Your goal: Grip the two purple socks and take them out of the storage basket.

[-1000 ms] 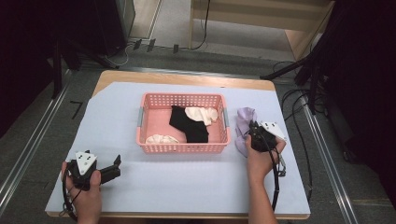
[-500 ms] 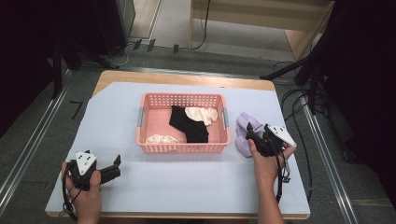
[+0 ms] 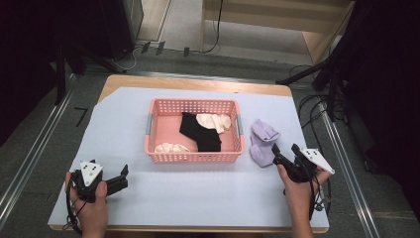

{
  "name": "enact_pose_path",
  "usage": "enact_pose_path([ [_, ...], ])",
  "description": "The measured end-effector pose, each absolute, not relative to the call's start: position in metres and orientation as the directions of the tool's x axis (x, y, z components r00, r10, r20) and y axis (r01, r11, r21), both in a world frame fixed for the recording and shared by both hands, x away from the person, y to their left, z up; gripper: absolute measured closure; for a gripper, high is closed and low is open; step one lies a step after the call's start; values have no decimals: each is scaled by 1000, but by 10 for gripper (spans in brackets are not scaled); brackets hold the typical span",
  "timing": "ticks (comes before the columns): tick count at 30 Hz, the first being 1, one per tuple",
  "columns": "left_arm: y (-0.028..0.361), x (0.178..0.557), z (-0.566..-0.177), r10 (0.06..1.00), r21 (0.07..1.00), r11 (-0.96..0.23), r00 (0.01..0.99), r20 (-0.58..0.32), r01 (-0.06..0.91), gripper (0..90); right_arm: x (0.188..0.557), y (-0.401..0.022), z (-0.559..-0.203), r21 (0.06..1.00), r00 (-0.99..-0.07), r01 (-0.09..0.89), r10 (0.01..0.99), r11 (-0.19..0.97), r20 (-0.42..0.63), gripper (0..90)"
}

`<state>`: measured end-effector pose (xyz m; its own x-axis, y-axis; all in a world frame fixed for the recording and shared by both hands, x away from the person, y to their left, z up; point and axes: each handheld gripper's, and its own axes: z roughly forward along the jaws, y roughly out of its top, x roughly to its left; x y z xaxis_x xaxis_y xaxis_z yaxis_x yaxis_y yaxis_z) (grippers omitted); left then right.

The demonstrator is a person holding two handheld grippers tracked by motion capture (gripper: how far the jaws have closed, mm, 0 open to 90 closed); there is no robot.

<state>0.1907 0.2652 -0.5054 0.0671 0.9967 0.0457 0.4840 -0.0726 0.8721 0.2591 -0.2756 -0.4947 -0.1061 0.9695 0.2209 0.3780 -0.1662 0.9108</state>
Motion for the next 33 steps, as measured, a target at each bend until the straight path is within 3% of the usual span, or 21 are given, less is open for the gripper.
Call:
enact_pose_path([
  [33,265,190,-505,996,875,-74,75,43,479,4,200,-337,-523,903,-69,410,982,-133,176,257],
])
